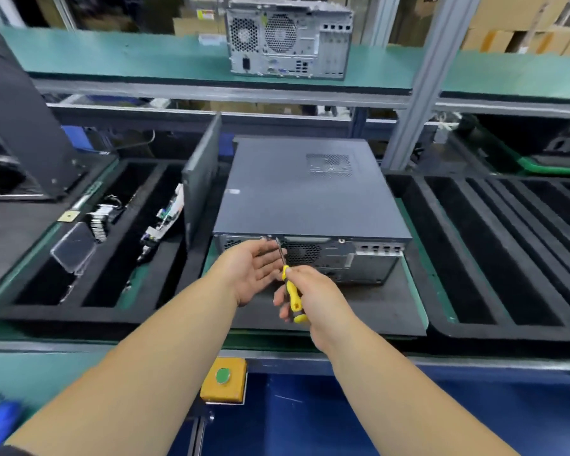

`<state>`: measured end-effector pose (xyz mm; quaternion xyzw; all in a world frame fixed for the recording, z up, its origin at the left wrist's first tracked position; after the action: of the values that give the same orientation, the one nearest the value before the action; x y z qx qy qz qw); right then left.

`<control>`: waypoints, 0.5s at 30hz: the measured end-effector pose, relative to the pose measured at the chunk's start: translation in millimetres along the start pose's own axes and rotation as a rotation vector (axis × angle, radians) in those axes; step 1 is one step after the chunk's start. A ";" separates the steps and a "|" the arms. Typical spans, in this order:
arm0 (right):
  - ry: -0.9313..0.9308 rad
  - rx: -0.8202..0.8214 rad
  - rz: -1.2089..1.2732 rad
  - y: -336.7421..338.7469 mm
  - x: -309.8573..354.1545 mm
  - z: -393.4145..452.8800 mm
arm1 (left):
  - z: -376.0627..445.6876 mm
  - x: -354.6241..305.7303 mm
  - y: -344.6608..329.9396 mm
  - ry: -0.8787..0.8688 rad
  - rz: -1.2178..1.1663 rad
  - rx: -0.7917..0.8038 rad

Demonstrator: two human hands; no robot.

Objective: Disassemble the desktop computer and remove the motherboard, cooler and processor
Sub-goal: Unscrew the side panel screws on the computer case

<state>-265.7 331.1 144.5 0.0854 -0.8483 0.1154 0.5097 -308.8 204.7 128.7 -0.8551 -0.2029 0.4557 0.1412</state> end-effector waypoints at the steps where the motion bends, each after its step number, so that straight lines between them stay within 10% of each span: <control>1: -0.015 -0.013 -0.001 -6.6 -0.4 1.7 | 0.7 -1.2 4.2 0.007 -0.006 0.004; 15: -0.117 -0.142 -0.029 -26.5 1.7 11.8 | 12.1 -11.0 10.6 0.026 -0.011 -0.032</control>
<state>-269.5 302.3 143.5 0.0679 -0.8814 0.0424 0.4656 -322.1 190.9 125.5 -0.8621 -0.2128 0.4404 0.1327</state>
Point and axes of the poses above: each hand's wrist, its own z-axis towards the middle knuckle, its own y-axis out of the back of the hand, x = y × z, the point moved 4 cm from there along z, towards the middle knuckle, and after that the axes turned 3 degrees about x, right-handed, at the moved point
